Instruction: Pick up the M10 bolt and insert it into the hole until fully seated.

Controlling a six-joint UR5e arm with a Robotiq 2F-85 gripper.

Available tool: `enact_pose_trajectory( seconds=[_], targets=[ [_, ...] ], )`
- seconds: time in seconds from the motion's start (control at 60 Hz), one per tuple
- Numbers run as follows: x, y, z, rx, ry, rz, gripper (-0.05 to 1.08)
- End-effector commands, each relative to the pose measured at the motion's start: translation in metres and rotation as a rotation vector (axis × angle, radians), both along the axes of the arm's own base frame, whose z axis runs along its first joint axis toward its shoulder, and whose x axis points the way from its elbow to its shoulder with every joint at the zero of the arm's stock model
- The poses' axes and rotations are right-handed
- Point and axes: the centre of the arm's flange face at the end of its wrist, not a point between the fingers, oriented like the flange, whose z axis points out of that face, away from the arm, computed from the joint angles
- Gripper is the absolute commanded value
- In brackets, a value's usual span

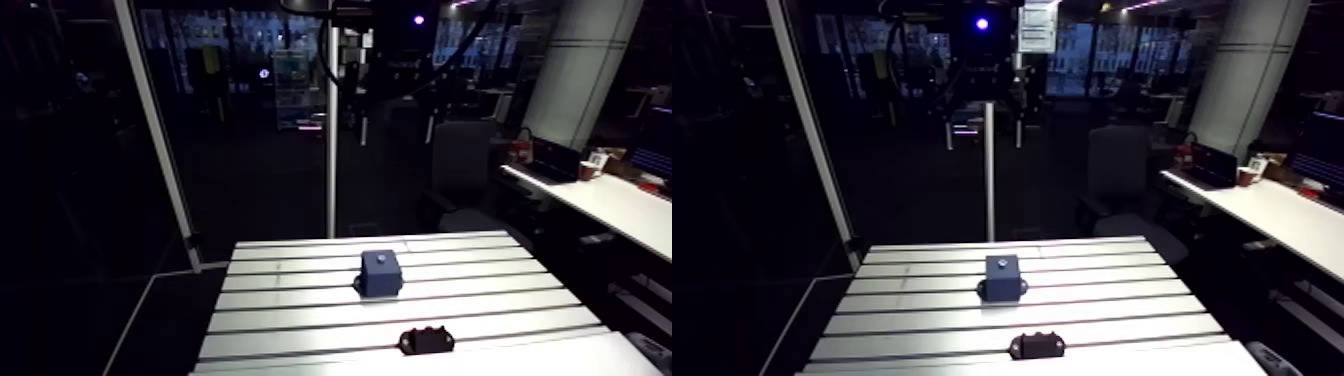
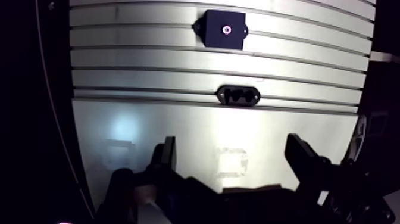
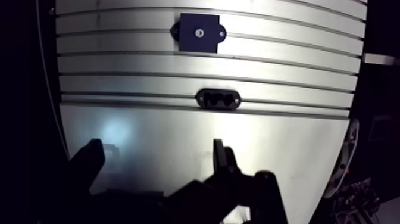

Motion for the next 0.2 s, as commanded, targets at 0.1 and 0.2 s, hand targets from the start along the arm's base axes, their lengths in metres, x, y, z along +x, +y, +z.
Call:
enact_pose_trajectory(
  seconds=[0.1,0.2],
  targets=[
    [-0.002,-0.0004,-0.0054,-0.002,-0.011,0.004,0.01],
    [-0.0025,-0.0003,-0.0068,-0.002,-0.012,0.004,0.01]
  ],
)
